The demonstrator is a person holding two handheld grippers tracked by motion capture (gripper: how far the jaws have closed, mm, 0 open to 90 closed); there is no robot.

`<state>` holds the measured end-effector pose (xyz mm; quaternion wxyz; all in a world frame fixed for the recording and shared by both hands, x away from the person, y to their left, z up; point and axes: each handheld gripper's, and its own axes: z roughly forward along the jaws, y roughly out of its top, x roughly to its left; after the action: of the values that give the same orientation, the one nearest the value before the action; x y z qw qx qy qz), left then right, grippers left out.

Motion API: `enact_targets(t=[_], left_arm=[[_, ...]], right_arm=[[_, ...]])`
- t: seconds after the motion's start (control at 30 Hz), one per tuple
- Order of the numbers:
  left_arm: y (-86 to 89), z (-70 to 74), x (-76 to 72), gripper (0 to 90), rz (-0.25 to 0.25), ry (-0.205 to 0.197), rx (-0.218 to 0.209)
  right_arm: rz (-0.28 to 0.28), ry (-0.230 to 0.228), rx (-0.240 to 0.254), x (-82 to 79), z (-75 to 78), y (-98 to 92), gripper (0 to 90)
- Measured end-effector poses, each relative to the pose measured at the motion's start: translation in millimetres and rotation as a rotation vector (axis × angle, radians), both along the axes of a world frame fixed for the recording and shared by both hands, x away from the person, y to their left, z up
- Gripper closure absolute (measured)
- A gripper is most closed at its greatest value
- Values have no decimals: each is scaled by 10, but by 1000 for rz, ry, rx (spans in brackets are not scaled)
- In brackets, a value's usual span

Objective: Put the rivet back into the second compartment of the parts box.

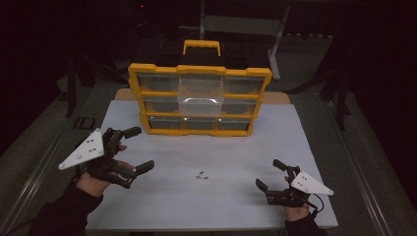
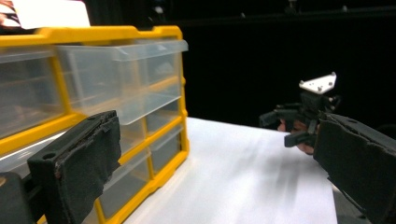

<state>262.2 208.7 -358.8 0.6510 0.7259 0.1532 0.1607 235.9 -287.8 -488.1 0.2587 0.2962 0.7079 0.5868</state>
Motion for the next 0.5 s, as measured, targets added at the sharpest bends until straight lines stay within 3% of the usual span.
enact_targets(t=[0.17, 0.37, 0.5], left_arm=[[-238, -7, 150, 7, -53, 38, 41], [-483, -117, 302, 7, -85, 71, 57], [-630, -224, 364, 25, -115, 106, 96]], right_arm=[[1, 6, 3, 1, -4, 2, 90], [4, 5, 4, 8, -10, -4, 91], [9, 6, 5, 8, -12, -4, 91]])
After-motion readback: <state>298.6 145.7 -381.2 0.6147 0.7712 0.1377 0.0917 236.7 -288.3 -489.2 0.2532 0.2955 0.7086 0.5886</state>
